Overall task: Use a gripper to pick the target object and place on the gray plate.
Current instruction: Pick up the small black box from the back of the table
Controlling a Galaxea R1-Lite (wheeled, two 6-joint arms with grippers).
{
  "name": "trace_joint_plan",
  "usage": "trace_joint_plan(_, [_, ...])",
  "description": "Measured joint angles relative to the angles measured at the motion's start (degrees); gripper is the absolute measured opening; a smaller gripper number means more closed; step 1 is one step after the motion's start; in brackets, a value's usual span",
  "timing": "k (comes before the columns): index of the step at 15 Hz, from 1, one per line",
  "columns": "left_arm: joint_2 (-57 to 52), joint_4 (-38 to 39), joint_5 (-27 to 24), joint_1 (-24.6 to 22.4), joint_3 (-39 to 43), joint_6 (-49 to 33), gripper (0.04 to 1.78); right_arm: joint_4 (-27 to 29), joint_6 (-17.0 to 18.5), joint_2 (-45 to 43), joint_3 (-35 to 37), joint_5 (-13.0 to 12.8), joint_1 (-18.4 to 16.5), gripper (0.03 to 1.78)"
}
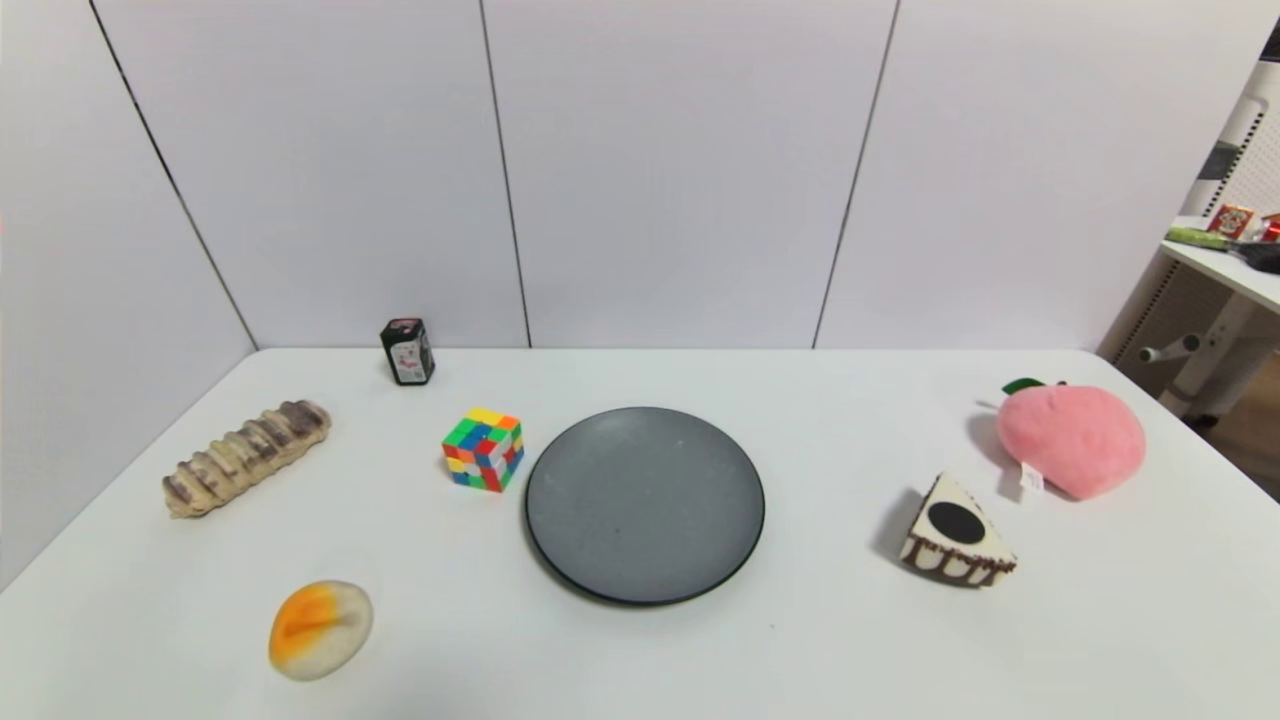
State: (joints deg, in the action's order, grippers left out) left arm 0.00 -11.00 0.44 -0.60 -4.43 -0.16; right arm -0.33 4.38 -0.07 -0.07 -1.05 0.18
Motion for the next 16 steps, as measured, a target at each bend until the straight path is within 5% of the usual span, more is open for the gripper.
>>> trace_joint_plan(10, [1.78,1.44,0.35,0.05,-1.57,0.90,1.69,0.00,-0.02,0.00,0.00,0.00,-0.02,1.70])
trace_joint_plan(16, [18.32,1.27,0.20,0.07,-16.71,0.98,1.69,0.00,0.00,0.00,0.00,0.00,0.00,1.70])
